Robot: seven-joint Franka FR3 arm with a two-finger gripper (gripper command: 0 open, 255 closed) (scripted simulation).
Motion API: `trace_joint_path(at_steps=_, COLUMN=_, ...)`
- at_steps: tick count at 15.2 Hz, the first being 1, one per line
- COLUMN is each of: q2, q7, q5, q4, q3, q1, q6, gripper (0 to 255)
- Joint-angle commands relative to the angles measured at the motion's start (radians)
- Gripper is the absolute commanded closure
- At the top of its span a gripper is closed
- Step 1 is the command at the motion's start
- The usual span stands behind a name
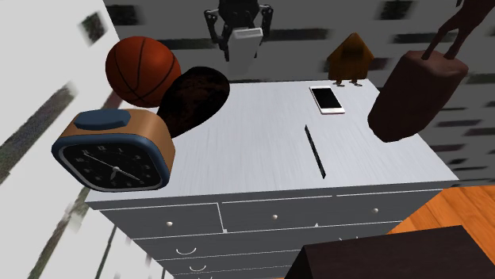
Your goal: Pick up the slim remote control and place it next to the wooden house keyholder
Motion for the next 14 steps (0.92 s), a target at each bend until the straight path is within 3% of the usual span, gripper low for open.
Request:
trace_joint_path(at_steps=1, q2=-0.059, q7=-0.038, q5=0.026, q4=-0.092, q3=0.001, q1=-0.064, q6=0.037, gripper=255)
trace_joint_path(at_steps=7, q2=-0.195, q7=-0.170, q5=0.093, q4=-0.284, q3=-0.019, q1=-0.216, q6=0.109, gripper=255)
trace_joint_path(at_steps=14, q2=-0.287, q7=-0.335, q5=0.145, q4=-0.403, q3=-0.066, q1=-0.351, q6=0.151, gripper=255)
